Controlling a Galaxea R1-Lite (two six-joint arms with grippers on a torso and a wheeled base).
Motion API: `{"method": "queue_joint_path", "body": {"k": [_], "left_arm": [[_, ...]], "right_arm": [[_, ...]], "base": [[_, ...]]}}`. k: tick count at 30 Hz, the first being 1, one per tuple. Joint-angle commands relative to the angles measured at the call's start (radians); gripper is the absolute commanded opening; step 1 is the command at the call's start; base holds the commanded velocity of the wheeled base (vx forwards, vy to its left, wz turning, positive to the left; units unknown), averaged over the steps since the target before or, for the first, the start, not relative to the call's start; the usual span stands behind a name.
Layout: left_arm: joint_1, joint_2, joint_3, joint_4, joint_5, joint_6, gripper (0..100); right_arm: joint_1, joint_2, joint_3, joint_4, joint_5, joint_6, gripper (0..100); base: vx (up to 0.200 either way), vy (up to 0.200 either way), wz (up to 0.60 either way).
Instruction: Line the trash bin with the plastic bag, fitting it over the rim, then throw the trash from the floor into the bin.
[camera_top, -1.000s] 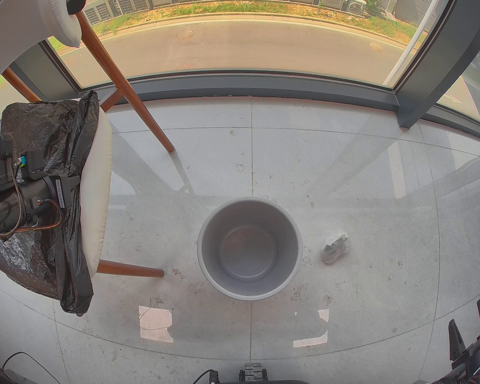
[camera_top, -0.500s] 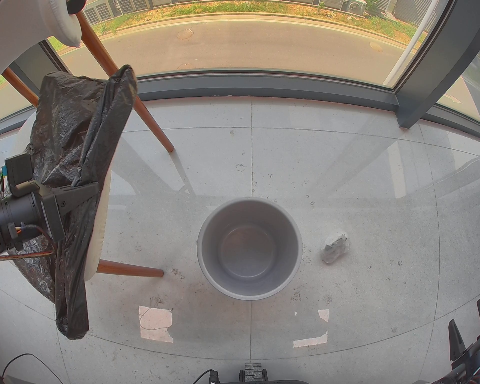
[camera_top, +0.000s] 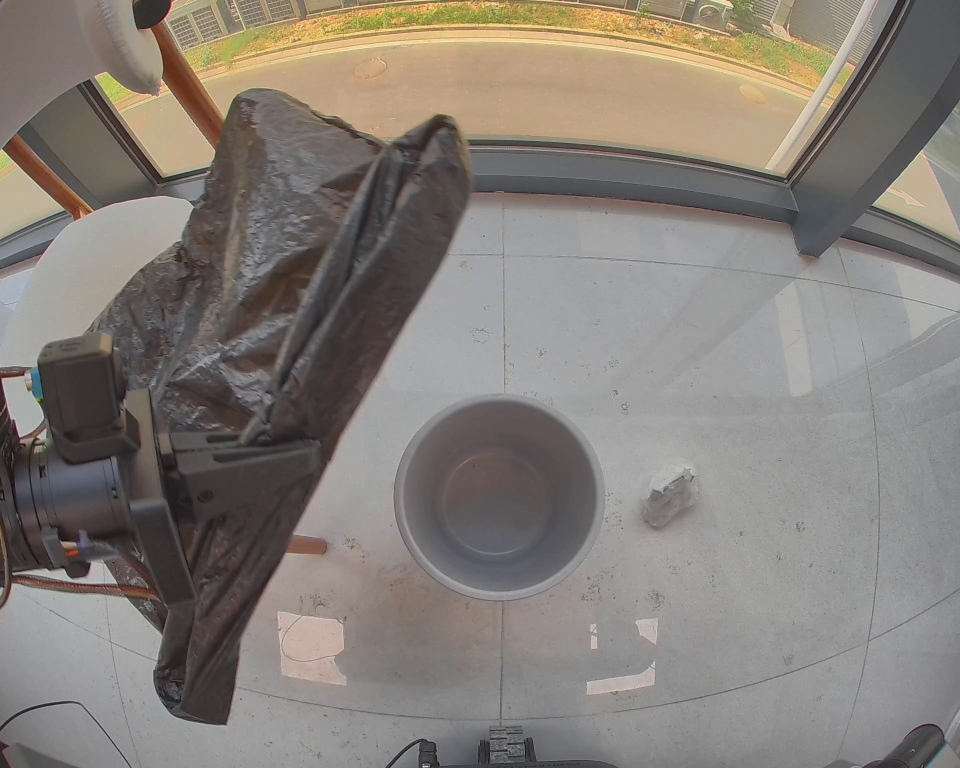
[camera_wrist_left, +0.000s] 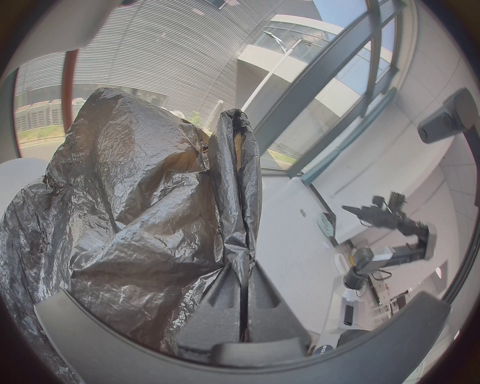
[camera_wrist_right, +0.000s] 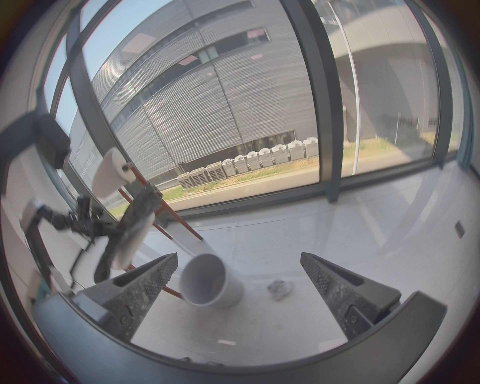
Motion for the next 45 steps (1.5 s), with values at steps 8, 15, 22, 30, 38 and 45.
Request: {"method": "queue_joint_path", "body": {"k": [8,15,22,30,38,45], "left_arm": [[-0.454,0.244,-0.062,-0.011,0.082,0.02,0],[-0.464,0.329,-0.15,-0.01,0.16,-0.077,0],[-0.414,0.332,-0.137,-0.011,0.22,-0.094,0],[-0.345,0.432,-0.166,-0.148,0.186,0.08,0],[-0.352,0.57,-0.335,-0.246,0.163,0.064,0],[-0.328,0.587,-0.255,-0.249,0.163,0.077,0]], "right_arm": [[0.211,0.598,-0.395,0.013,0.062,0.165,100],[0.229,0.68,-0.418,0.003,0.053,0.162,100],[0.229,0.71,-0.429,0.004,0.055,0.161,100],[0.227,0.716,-0.429,0.001,0.053,0.158,100],[0.211,0.707,-0.421,0.012,0.049,0.159,100],[0.062,0.716,-0.38,0.0,0.053,0.123,100]], "base": [[0.0,0.0,0.0],[0.0,0.0,0.0],[0.0,0.0,0.0],[0.0,0.0,0.0],[0.0,0.0,0.0],[0.0,0.0,0.0]]}}
